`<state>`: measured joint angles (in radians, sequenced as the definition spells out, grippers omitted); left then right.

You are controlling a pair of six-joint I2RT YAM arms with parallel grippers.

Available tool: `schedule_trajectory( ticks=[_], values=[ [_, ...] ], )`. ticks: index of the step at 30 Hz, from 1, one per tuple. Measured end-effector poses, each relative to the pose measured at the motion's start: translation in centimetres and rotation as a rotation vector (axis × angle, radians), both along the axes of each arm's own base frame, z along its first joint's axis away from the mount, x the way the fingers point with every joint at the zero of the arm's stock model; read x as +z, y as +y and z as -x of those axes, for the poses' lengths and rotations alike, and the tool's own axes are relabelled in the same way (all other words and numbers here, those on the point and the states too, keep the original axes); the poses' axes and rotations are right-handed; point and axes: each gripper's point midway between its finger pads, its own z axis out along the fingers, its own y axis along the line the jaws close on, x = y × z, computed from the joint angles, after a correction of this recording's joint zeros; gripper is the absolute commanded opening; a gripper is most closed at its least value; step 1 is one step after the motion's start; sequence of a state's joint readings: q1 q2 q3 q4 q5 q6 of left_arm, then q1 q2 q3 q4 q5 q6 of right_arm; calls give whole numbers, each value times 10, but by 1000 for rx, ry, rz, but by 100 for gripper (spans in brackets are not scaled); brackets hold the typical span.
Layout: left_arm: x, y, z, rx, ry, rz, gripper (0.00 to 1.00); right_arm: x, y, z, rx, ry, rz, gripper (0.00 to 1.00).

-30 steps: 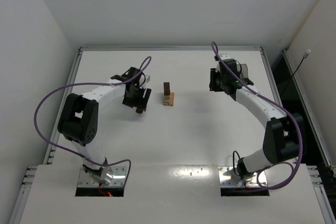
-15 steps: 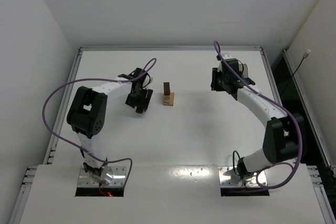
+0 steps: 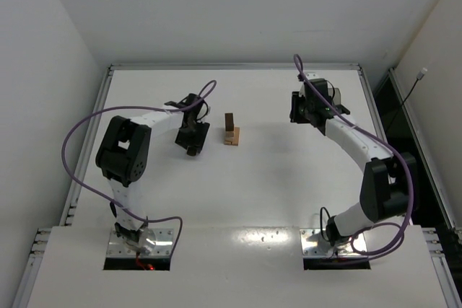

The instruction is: Build the wood block tower

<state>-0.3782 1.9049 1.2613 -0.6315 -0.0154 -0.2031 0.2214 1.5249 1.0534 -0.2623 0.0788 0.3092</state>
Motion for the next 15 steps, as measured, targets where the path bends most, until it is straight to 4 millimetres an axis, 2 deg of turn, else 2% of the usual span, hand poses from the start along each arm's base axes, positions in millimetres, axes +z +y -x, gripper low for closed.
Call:
schedule_trajectory(
  ticks=[15],
  values=[
    [1,-2,-2,14,-4,8,28,-4,-2,-2,-3,9,5,26]
  ],
)
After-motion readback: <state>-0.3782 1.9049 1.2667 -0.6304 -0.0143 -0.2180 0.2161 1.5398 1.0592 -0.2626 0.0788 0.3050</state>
